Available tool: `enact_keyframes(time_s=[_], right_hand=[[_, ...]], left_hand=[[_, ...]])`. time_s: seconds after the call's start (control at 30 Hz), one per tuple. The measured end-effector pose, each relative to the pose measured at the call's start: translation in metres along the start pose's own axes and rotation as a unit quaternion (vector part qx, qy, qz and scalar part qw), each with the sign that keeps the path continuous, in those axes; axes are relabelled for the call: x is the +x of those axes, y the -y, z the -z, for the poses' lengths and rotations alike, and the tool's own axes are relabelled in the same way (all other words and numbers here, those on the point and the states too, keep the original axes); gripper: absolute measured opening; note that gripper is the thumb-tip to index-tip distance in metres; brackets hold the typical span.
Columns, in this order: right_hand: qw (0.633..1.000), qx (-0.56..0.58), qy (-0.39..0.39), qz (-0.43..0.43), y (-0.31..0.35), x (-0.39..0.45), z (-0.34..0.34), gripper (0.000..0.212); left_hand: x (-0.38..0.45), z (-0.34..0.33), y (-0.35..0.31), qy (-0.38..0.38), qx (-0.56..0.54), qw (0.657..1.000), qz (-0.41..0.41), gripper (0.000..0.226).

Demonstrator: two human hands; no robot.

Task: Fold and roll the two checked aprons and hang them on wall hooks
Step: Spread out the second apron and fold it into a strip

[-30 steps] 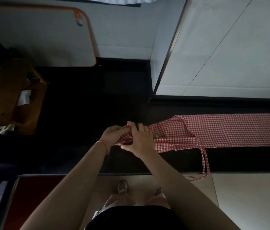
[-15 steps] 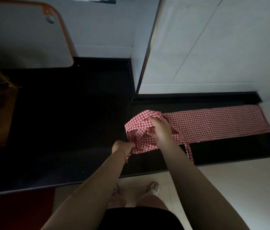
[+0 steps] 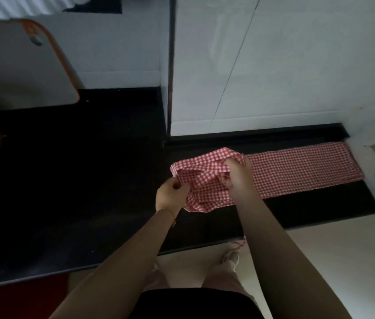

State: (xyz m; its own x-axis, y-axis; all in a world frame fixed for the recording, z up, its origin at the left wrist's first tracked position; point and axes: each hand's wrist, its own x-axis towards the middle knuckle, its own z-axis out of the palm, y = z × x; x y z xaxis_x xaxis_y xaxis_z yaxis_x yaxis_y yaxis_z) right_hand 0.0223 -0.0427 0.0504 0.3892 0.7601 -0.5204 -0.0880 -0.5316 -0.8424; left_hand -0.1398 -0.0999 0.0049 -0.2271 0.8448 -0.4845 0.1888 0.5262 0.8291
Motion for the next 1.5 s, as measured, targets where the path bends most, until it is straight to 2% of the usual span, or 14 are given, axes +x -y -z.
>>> enact_keyframes(time_s=[0.1, 0.17, 0.27, 0.33, 0.43, 0.53, 0.67, 0.8, 0.87, 0.97, 1.03, 1.17, 1.37, 1.5], right_hand=[[0.999, 0.014, -0.040, -0.003, 0.016, 0.026, 0.044, 0.046], [0.999, 0.014, -0.051, -0.012, 0.024, 0.051, 0.079, 0.041], [0.999, -0.011, -0.046, -0.017, 0.032, 0.084, 0.125, 0.038], [0.999, -0.023, -0.021, -0.026, 0.032, 0.111, 0.155, 0.038], [0.998, -0.012, 0.010, -0.063, 0.026, 0.134, 0.177, 0.029], [0.996, -0.029, 0.050, -0.064, 0.025, 0.157, 0.194, 0.029], [0.991, -0.073, 0.103, -0.044, 0.031, 0.178, 0.201, 0.037], [0.987, -0.022, 0.156, -0.030, 0.049, 0.189, 0.198, 0.038], [0.990, -0.021, 0.137, -0.025, 0.053, 0.194, 0.202, 0.036], [0.985, -0.153, 0.057, -0.047, 0.044, 0.208, 0.210, 0.031], [0.975, -0.196, 0.026, -0.101, 0.040, 0.210, 0.207, 0.033], [0.961, -0.234, 0.079, -0.128, 0.034, 0.206, 0.195, 0.038], [0.969, -0.181, -0.011, -0.166, 0.038, 0.214, 0.208, 0.024], [0.960, -0.178, -0.003, -0.215, 0.037, 0.217, 0.213, 0.032]], left_hand=[[-0.001, -0.039, -0.016, 0.057, 0.094, 0.993, -0.050, 0.030], [0.000, -0.066, -0.026, 0.051, 0.113, 0.990, -0.065, 0.035], [0.002, -0.105, -0.033, -0.058, 0.153, 0.978, -0.127, 0.025], [0.006, -0.135, -0.029, -0.137, 0.268, 0.937, -0.179, 0.011], [0.014, -0.155, -0.015, -0.106, 0.366, 0.908, -0.174, 0.041], [0.018, -0.174, -0.007, -0.078, 0.428, 0.889, -0.142, 0.052], [0.017, -0.191, -0.005, -0.065, 0.453, 0.883, -0.108, 0.058], [0.026, -0.189, -0.005, -0.068, 0.455, 0.886, -0.061, 0.062], [0.035, -0.185, -0.005, -0.054, 0.455, 0.887, -0.052, 0.063], [0.043, -0.184, -0.007, -0.037, 0.465, 0.883, -0.055, 0.064], [0.042, -0.190, -0.011, -0.066, 0.475, 0.874, -0.084, 0.063], [0.040, -0.209, -0.021, -0.051, 0.485, 0.859, -0.156, 0.064], [0.052, -0.211, 0.001, -0.002, 0.489, 0.866, -0.110, 0.084], [0.054, -0.211, 0.007, -0.006, 0.497, 0.859, -0.125, 0.093]])
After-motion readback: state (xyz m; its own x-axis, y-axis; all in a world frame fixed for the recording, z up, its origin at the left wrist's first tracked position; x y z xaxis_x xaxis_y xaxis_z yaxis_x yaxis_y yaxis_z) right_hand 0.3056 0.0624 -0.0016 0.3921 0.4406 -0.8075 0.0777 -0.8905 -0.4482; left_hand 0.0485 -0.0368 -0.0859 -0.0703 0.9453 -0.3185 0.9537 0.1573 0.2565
